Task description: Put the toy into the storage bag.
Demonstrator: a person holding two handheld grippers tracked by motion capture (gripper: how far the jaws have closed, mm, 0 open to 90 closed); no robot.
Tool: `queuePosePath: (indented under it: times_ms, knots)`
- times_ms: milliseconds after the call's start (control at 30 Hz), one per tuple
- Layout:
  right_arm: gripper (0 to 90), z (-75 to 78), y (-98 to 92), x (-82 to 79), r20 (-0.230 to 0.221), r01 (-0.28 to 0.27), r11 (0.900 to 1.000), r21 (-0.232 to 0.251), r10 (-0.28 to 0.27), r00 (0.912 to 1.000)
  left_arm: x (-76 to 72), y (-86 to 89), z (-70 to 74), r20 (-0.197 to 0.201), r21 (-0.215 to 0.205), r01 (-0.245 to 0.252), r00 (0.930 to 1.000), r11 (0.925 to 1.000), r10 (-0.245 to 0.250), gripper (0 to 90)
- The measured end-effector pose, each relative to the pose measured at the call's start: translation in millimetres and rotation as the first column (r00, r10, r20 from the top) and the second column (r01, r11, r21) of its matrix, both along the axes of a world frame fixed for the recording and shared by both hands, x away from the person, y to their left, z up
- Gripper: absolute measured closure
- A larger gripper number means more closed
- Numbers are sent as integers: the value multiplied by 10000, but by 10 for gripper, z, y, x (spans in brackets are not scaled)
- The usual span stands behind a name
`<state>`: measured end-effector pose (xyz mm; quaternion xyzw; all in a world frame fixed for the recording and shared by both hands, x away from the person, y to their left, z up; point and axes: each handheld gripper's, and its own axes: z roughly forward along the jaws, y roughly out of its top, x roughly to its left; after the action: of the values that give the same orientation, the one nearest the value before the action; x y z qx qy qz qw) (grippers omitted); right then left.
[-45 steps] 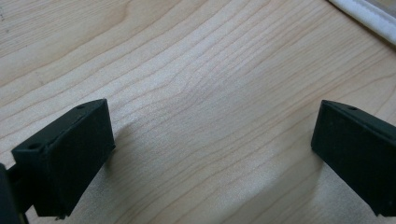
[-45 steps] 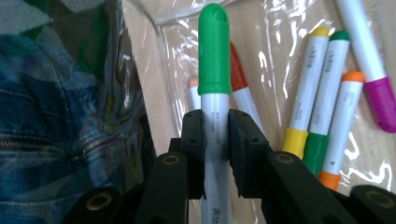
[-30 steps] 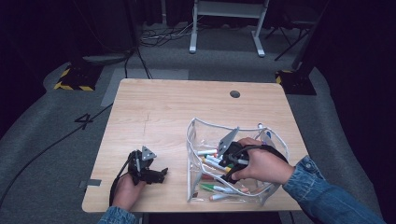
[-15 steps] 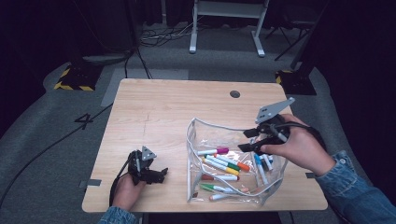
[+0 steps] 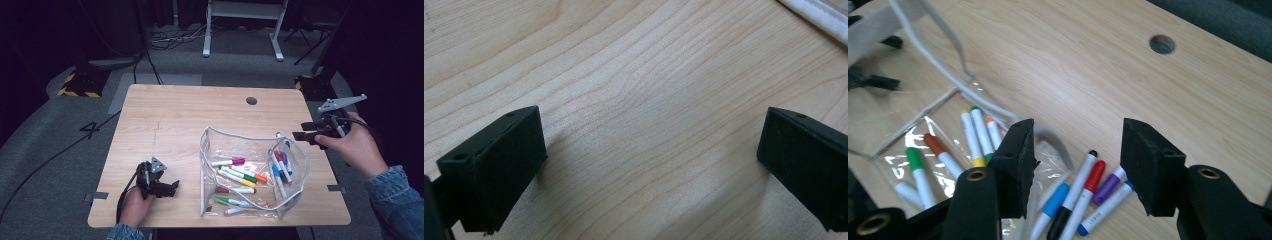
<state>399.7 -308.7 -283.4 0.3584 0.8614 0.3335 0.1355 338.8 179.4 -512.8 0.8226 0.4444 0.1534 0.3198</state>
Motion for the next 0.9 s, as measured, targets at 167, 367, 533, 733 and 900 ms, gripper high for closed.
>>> queuePosePath:
  times_ms: [167, 367, 533, 733, 900]
  knots:
    - [500, -162, -231, 100, -211, 1045, 9945, -63, -1046, 9943, 0, 0, 0, 7, 1, 1, 10000, 10000, -1, 0]
    - [503, -507, -402, 233, -798, 1747, 9837, -422, -1776, 9809, 0, 0, 1, -4, 1, 4, 10000, 10000, -4, 0]
    - [501, -882, -452, 339, -1341, 2030, 9781, -464, -2075, 9690, 0, 0, 0, 0, 4, 5, 10000, 10000, -5, 0]
    - [518, -1382, -389, 413, -1846, 2022, 9762, -789, -2137, 9593, -1, 0, 0, -5, -1, 2, 10000, 10000, -2, 0]
    - [531, -1633, -353, 470, -2077, 2111, 9739, -839, -2243, 9521, 0, 9, 1, 41, 66, 65, 10000, 10000, -65, 0]
